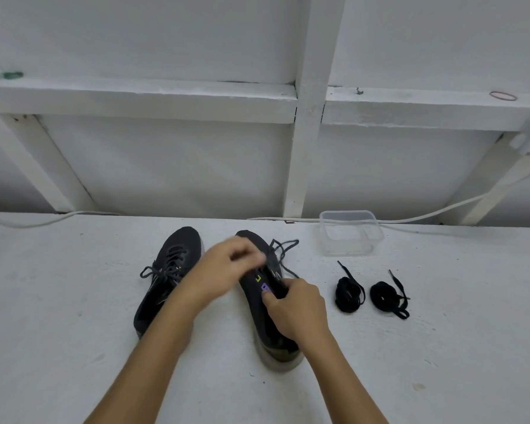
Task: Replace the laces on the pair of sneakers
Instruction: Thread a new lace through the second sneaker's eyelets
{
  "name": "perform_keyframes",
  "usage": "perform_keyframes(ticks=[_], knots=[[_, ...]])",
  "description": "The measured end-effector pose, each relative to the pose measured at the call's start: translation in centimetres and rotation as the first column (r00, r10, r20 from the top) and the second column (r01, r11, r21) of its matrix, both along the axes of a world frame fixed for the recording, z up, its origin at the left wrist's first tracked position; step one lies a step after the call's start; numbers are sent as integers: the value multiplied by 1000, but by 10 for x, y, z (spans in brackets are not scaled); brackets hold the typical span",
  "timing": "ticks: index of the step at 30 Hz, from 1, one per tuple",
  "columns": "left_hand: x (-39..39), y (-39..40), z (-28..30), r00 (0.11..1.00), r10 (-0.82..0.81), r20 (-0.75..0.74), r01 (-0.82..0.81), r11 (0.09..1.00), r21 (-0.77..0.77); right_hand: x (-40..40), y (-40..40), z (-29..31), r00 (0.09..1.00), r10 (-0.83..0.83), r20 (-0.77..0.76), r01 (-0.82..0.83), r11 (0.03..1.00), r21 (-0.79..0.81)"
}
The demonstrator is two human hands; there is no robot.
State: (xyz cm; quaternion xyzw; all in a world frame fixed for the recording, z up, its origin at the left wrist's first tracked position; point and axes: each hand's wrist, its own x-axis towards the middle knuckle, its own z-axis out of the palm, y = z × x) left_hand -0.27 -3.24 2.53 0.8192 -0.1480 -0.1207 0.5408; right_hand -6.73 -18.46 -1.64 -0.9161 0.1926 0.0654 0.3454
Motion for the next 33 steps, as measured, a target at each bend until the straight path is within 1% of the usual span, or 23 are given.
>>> perform_keyframes(ticks=[1,2,3,4,5,6,7,8,9,11,13,14,15,16,17,18,19,20,21,22,25,29,33], knots=[[0,5,7,994,25,-109,-59,944,-325,0,0,0,1000,2,1,-2,1000,5],[1,10,13,975,-2,-222,-131,802,-582,0,0,0,1000,3,3,-3,1000,6],[3,13,17,947,-41,-319,-213,665,-716,1,1,0,1000,4,5,-4,1000,2],[4,14,17,918,-35,-394,-291,617,-732,1,1,-1,1000,5,6,-5,1000,-4],[5,12,14,903,46,-427,-338,690,-641,1,1,-1,1000,6,7,-6,1000,-9],[4,9,10,913,173,-371,-331,845,-420,2,1,-1,1000,5,8,-5,1000,-12],[3,7,1,940,262,-217,-288,953,-95,2,1,-1,1000,4,6,-4,1000,-14],[1,5,-9,966,257,-36,-245,948,203,2,0,-1,1000,4,5,-4,1000,-17],[-1,5,-17,980,188,68,-200,905,376,2,0,-2,1000,3,5,-3,1000,-19],[-4,3,-27,994,77,82,-107,868,485,2,0,-3,1000,2,9,-2,1000,-23],[-4,1,-29,994,-2,109,-67,775,628,1,0,-3,1000,3,15,-2,1000,-21],[-3,1,-27,994,-41,96,-33,750,660,1,0,-3,1000,3,17,-3,1000,-23],[-3,1,-25,994,-74,75,13,791,611,1,-1,-3,1000,4,15,-3,1000,-24],[-3,1,-21,996,-81,24,60,886,460,1,-1,-3,1000,5,12,-5,1000,-22],[-4,2,-13,997,-65,-45,73,977,199,1,-1,-4,1000,7,6,-7,1000,-19],[-3,5,-6,993,-24,-115,10,993,-116,1,-2,-4,1000,11,-1,-11,1000,-18],[-1,9,2,983,9,-186,-81,921,-382,1,-2,-4,1000,14,-9,-14,1000,-18],[1,14,7,971,8,-239,-142,823,-550,2,-2,-4,1000,17,-16,-17,1000,-17],[3,18,12,966,2,-260,-168,769,-617,2,-2,-5,1000,18,-19,-19,1000,-15],[4,20,14,967,5,-255,-166,773,-612,2,-2,-5,1000,19,-18,-19,1000,-16],[5,21,14,974,51,-222,-153,868,-472,2,-3,-3,1000,11,-9,-11,1000,0],[4,21,10,971,91,-219,-180,886,-428,2,-6,0,1000,18,1,-18,997,77],[5,23,4,973,99,-207,-179,894,-411,6,-22,8,997,52,-53,-31,941,336]])
